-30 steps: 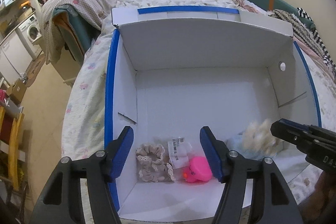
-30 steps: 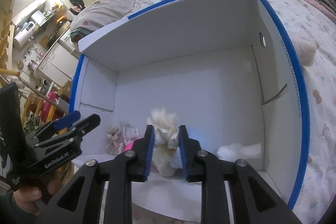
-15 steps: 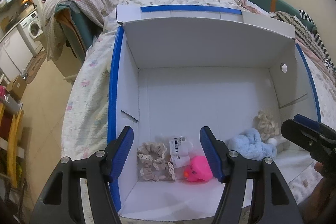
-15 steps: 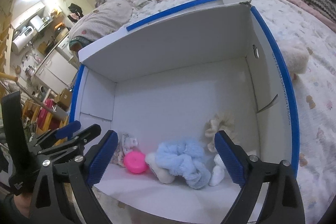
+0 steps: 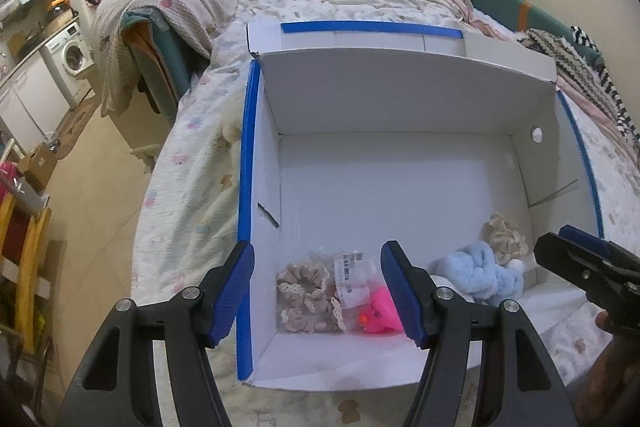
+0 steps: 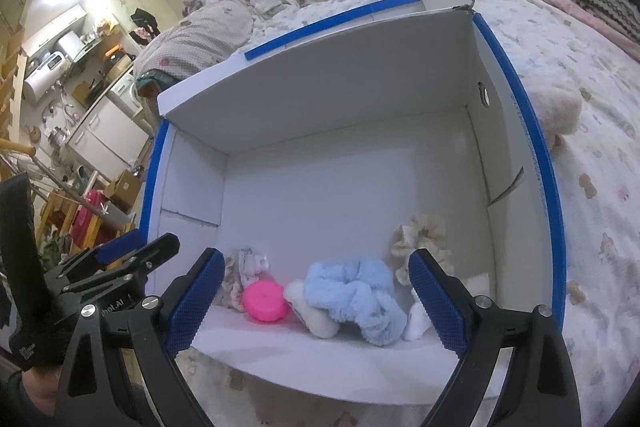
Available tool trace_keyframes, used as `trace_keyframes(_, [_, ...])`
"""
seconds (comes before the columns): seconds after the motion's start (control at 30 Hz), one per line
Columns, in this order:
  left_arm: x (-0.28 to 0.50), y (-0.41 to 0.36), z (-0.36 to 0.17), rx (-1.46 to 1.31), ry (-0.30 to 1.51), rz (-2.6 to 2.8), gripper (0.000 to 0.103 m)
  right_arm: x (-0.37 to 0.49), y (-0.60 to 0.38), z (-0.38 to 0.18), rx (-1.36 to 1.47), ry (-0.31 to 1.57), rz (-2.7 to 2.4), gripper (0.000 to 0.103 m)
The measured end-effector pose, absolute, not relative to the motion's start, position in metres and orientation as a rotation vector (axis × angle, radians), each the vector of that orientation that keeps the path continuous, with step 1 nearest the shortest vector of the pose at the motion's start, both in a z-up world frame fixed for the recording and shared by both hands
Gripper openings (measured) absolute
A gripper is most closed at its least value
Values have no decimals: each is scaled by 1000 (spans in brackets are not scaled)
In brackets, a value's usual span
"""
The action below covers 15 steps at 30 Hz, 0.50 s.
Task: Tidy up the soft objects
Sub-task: 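Withdraw both grippers up and out of the box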
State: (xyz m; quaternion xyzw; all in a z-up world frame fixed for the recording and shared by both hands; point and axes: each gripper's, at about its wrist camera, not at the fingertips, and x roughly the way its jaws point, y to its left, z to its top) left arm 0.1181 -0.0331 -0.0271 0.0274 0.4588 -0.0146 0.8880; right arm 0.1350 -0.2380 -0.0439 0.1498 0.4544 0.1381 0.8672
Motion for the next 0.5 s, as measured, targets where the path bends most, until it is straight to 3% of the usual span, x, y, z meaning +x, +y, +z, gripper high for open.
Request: trace_keyframes(0.5, [79, -14, -22, 62, 940, 19, 63, 96, -235, -30, 275, 903, 278, 99])
